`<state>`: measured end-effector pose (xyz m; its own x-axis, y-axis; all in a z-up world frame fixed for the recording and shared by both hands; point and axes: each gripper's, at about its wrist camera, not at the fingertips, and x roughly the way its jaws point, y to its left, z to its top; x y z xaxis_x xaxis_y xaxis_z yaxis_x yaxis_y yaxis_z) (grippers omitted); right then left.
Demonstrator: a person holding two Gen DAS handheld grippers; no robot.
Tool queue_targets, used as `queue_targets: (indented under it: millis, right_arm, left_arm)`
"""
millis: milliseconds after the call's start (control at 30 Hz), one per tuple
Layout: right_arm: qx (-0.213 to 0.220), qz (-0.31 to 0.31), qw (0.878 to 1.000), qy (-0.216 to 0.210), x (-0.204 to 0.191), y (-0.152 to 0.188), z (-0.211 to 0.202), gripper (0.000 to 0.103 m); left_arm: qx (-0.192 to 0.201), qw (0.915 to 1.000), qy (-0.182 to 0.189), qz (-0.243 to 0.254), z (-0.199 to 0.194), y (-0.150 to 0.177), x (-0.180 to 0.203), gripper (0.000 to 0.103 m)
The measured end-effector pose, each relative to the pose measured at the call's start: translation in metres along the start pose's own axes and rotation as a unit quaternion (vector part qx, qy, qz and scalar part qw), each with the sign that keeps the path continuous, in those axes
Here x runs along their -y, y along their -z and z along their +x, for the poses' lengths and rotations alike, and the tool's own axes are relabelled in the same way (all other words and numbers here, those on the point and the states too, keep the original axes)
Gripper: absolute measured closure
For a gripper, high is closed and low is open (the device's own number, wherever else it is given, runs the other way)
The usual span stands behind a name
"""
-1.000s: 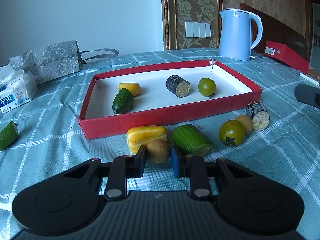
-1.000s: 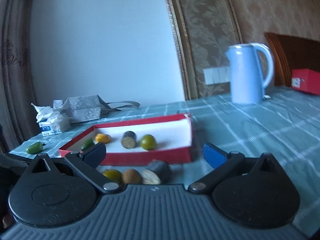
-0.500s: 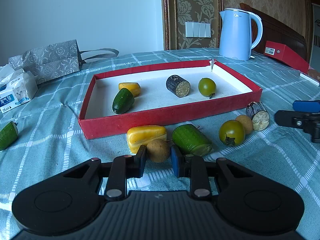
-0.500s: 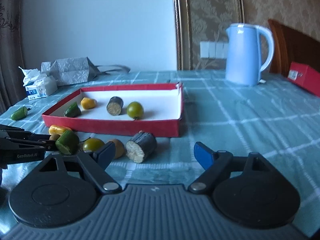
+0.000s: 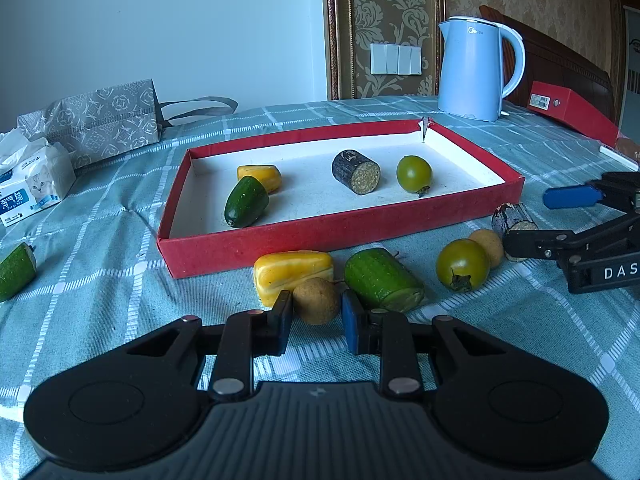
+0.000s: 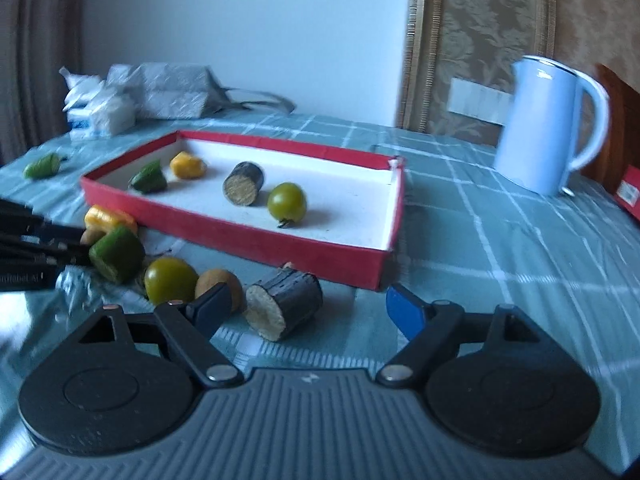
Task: Organize fruits
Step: 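Hold the kiwi with the left gripper while the right grasps a dark eggplant chunk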
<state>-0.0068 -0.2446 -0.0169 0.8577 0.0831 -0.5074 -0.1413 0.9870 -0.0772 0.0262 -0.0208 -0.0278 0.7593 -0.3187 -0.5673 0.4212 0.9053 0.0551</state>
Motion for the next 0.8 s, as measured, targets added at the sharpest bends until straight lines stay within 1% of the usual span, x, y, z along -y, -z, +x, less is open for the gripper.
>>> queue_targets:
  millis: [33, 67, 100, 167, 233, 267, 300, 333, 500, 600, 700, 800]
  right_arm:
    - [0.007, -0.011, 1.0, -0.009, 0.0, 0.0, 0.0, 0.02]
    - [0.01, -0.022, 1.0, -0.02, -0.001, -0.001, 0.001, 0.024]
    - [0.01, -0.032, 0.999, -0.029, -0.001, -0.002, 0.002, 0.033]
    - [0.012, -0.05, 0.998, -0.039, -0.003, -0.004, 0.003, 0.041]
    - [0.009, -0.065, 0.997, -0.044, -0.006, -0.004, 0.003, 0.043]
    - [0.003, -0.07, 0.997, -0.044, -0.008, -0.004, 0.005, 0.053]
    - [-0.011, -0.078, 0.996, -0.041, -0.009, -0.003, 0.009, 0.058]
    - [-0.018, -0.083, 0.996, -0.037, -0.011, -0.002, 0.01, 0.058]
    - [-0.017, -0.081, 0.996, -0.017, -0.019, 0.0, 0.006, 0.058]
    - [-0.02, -0.049, 0.999, -0.011, -0.016, 0.001, 0.003, 0.058]
    - [-0.023, 0.02, 1.0, 0.003, -0.009, 0.002, 0.002, 0.058]
    - [-0.023, 0.107, 0.994, 0.025, 0.003, 0.005, 0.003, 0.058]
  left_arm:
    - [0.0, 1.0, 0.0, 0.0, 0.0, 0.0, 0.0, 0.078]
    - [0.0, 1.0, 0.0, 0.0, 0.0, 0.0, 0.0, 0.078]
    - [0.0, 1.0, 0.0, 0.0, 0.0, 0.0, 0.0, 0.078]
    - [0.0, 1.0, 0.0, 0.0, 0.0, 0.0, 0.0, 0.078]
    - [0.0, 1.0, 0.0, 0.0, 0.0, 0.0, 0.0, 0.078]
    - [0.0, 1.0, 0.0, 0.0, 0.0, 0.0, 0.0, 0.078]
    - [0.0, 1.0, 0.0, 0.0, 0.0, 0.0, 0.0, 0.078]
    - [0.0, 1.0, 0.0, 0.0, 0.0, 0.0, 0.0, 0.078]
    - [0.0, 1.0, 0.0, 0.0, 0.0, 0.0, 0.001, 0.078]
    - [0.0, 1.0, 0.0, 0.0, 0.0, 0.0, 0.001, 0.078]
    - [0.0, 1.0, 0.0, 0.0, 0.0, 0.0, 0.001, 0.078]
    - [0.0, 1.0, 0.0, -0.001, 0.0, 0.0, 0.0, 0.078]
